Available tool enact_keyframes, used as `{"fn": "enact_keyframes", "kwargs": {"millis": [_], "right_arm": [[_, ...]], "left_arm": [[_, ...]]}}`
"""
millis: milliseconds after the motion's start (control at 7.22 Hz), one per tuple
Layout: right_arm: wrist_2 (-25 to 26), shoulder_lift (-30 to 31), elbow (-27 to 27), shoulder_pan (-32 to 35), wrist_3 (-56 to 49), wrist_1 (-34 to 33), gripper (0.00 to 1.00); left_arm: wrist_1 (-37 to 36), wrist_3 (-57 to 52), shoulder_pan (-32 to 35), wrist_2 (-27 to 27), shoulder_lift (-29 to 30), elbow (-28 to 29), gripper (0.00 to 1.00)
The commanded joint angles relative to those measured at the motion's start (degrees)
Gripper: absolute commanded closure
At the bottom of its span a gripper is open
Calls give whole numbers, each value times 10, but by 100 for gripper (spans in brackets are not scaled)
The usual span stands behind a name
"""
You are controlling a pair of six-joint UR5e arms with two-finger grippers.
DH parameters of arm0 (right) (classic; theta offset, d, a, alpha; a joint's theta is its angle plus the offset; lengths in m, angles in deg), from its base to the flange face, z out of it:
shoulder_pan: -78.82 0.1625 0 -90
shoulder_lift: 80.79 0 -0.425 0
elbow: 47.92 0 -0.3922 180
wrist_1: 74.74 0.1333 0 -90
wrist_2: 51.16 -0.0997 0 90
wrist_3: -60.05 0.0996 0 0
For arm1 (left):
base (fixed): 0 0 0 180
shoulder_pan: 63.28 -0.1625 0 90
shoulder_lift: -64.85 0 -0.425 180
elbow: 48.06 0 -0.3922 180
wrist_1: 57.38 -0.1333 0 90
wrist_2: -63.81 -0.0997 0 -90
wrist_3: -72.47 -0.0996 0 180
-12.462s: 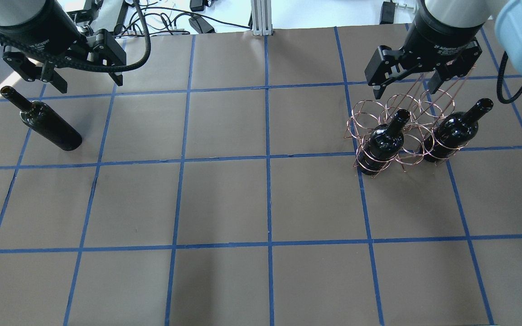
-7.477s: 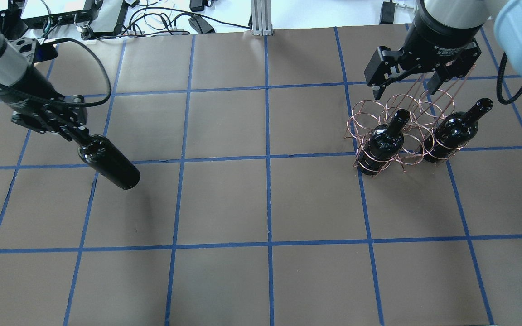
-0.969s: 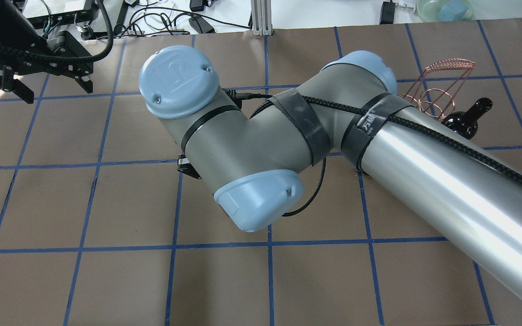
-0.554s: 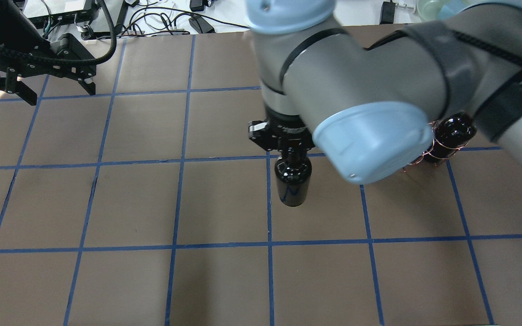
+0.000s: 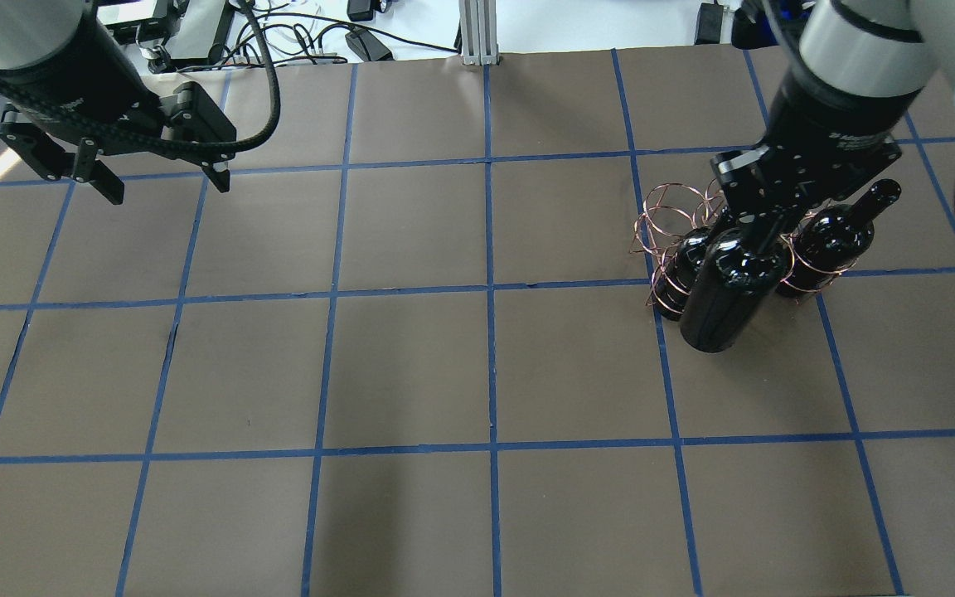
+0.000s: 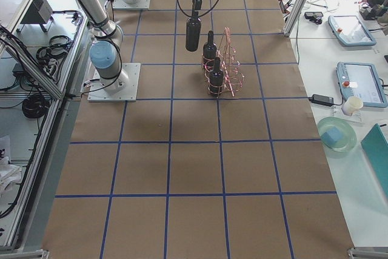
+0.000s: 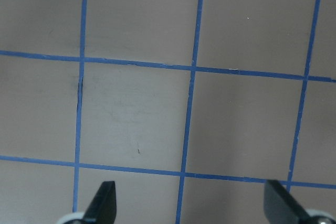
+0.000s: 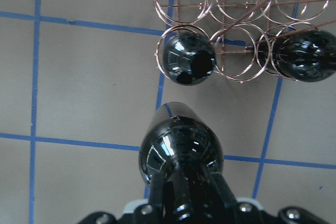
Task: Place wine into wine basket
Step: 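Lift the bottle with the right gripper and carry it to the wire rack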
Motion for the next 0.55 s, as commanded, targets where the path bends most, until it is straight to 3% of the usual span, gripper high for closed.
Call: {"fn": "enact_keyframes", "kwargs": {"millis": [0, 415], "right_arm": [[-3, 0, 3, -74, -93, -10, 100], [11, -70, 48, -74, -98, -87, 100]], "left_arm": [[1, 5, 14, 3, 1, -6, 0], [1, 4, 13, 3, 1, -7, 0]]}}
